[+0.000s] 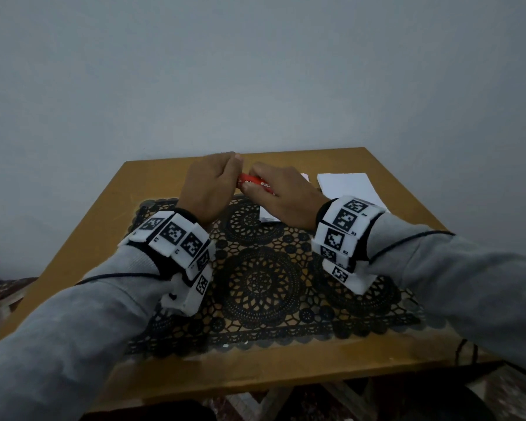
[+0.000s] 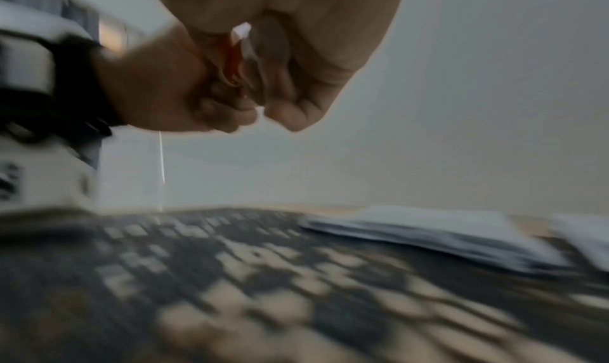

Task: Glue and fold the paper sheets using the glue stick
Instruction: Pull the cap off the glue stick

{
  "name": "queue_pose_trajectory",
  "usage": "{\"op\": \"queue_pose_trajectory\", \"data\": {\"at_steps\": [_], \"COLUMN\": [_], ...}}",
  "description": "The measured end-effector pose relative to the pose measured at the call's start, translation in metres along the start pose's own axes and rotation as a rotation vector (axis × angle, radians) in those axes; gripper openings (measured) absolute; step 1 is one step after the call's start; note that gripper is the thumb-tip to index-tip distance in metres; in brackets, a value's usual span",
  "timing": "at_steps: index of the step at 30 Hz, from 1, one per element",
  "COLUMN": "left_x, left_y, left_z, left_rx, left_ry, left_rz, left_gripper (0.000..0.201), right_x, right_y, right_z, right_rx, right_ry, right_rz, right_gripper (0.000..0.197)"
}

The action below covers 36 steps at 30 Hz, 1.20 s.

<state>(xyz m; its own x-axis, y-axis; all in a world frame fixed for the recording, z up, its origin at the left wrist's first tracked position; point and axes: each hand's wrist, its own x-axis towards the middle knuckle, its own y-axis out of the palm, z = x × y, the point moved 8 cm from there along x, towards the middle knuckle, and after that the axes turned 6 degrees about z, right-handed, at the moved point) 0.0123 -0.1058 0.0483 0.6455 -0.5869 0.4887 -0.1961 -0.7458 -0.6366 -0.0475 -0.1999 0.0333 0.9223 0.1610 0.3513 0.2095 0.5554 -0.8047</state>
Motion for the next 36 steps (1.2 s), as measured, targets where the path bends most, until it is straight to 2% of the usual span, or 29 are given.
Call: {"op": "queue_pose_trajectory", "data": {"at_steps": [2, 4, 7, 10, 13, 15, 17, 18, 19, 21, 23, 24, 26, 28, 32, 36], "left_x": [0.002, 0.002, -0.001, -0.009, -0.014, -0.016, -0.017, -0.014, -0.012, -0.015, -0.026, -0.029, -0.031, -0.028, -0.016, -0.014], "left_y": [-0.014, -0.022, -0.027, -0.02, -0.028, -0.036, -0.038, -0.039, -0.043, -0.074, -0.124, -0.132, -0.123, -0.109, -0.088, -0.083], "left_z": [-0.007, -0.009, 0.003, 0.009, 0.008, 0.004, -0.006, -0.006, -0.002, 0.02, 0.05, 0.058, 0.054, 0.051, 0.046, 0.063], "left_rx": [0.04, 0.052, -0.014, -0.109, -0.15, -0.122, -0.101, -0.084, -0.008, 0.329, 0.483, 0.434, 0.255, 0.071, 0.264, 0.401], "left_ry": [0.002, -0.019, -0.131, -0.205, -0.228, -0.211, -0.218, -0.221, -0.231, -0.334, -0.454, -0.449, -0.449, -0.469, -0.347, -0.35], "left_rz": [-0.054, -0.07, -0.053, 0.019, -0.009, -0.048, -0.075, -0.069, -0.03, 0.004, -0.13, -0.136, -0.089, -0.109, 0.121, 0.25], "left_gripper": [0.056, 0.059, 0.051, 0.039, 0.037, 0.04, 0.046, 0.047, 0.044, 0.023, 0.016, 0.006, 0.028, 0.045, 0.051, 0.038], "right_x": [0.003, 0.006, 0.001, -0.007, -0.006, -0.005, -0.003, -0.002, -0.002, -0.013, -0.032, -0.039, -0.043, -0.032, -0.022, -0.02], "right_y": [-0.004, -0.005, -0.002, 0.003, 0.003, 0.002, 0.003, 0.002, 0.0, -0.009, -0.02, -0.025, -0.023, -0.017, -0.011, -0.014], "right_z": [0.009, 0.014, 0.028, 0.038, 0.036, 0.037, 0.041, 0.045, 0.048, 0.045, 0.023, 0.009, -0.004, 0.007, 0.02, 0.014], "right_rx": [0.069, 0.121, 0.037, 0.018, 0.108, 0.255, 0.363, 0.336, 0.254, 0.062, -0.022, -0.042, -0.05, -0.04, -0.056, -0.02], "right_ry": [0.019, 0.018, -0.046, -0.088, -0.01, 0.05, 0.094, 0.083, 0.05, -0.026, -0.01, 0.029, 0.091, 0.086, 0.058, 0.074], "right_rz": [-0.032, -0.029, -0.044, -0.074, -0.066, -0.028, 0.011, 0.014, 0.006, -0.041, -0.069, -0.063, -0.03, -0.01, 0.011, -0.037], "right_gripper": [0.032, 0.037, 0.026, 0.016, 0.036, 0.046, 0.05, 0.05, 0.049, 0.041, 0.033, 0.03, 0.026, 0.024, 0.016, 0.016]}}
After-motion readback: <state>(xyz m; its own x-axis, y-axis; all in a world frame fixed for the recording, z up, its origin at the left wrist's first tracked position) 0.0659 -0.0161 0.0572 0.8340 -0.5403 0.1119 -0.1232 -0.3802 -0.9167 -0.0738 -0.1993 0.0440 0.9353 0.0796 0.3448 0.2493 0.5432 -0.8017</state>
